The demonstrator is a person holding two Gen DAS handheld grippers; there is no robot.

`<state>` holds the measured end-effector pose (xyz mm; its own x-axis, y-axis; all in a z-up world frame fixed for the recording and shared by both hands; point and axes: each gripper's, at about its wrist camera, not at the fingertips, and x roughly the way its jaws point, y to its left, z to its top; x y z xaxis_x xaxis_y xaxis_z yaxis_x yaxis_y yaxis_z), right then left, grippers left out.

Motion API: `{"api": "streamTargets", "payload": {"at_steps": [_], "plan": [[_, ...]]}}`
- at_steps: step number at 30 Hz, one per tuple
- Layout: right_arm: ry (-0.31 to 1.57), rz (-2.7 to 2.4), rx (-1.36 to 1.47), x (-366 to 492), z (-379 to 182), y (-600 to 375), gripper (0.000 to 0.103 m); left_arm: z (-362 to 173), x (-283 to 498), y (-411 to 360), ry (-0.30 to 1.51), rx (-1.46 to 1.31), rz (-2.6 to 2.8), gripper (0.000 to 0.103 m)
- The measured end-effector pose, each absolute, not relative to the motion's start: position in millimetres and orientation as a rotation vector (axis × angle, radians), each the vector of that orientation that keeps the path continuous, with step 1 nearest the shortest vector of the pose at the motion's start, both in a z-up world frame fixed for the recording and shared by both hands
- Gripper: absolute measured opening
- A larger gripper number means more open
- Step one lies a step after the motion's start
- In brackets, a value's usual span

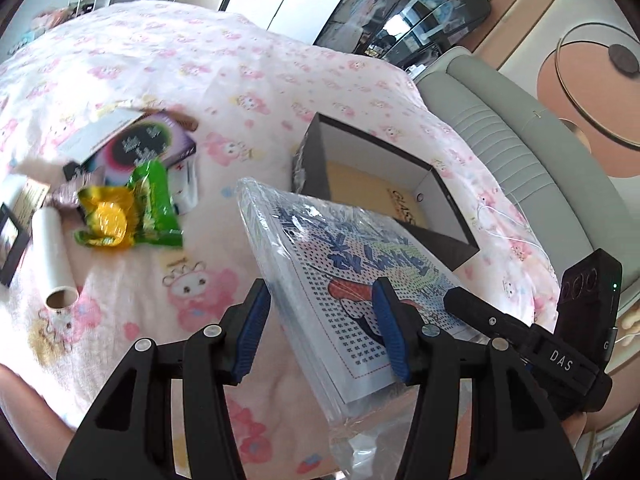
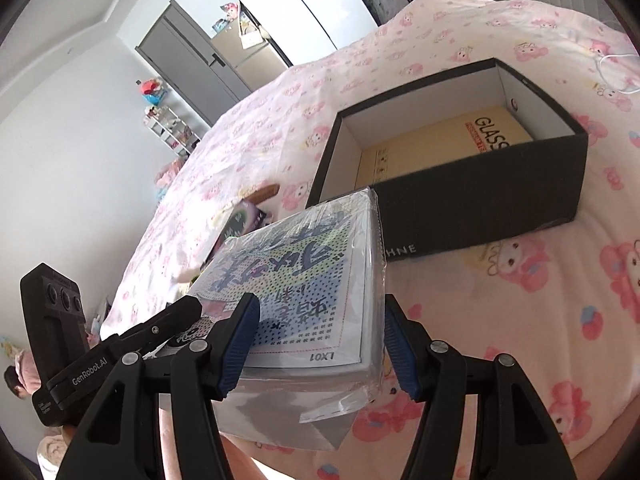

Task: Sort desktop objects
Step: 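Lower the painting kit into the black DAPHNE shoebox with the right gripper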

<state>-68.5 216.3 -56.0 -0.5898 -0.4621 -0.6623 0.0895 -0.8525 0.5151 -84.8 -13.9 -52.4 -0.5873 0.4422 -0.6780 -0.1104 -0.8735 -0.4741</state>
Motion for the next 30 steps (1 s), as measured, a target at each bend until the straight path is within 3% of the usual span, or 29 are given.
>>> {"api": "streamTargets", "payload": {"at_steps": [10,30], "plan": [[-0.582,-2.572,1.128,-83.4,-30.5,234.4,0.059,-35.9,-123.8,16.7,-0.507,-1.145,2.468,0.054],[-0.525,-2.655,1.283,-200.5,-52.0,297.9,0.059,-79.3,-274.1,92.2,-0.467,-1.276,2.317,0.054]]}}
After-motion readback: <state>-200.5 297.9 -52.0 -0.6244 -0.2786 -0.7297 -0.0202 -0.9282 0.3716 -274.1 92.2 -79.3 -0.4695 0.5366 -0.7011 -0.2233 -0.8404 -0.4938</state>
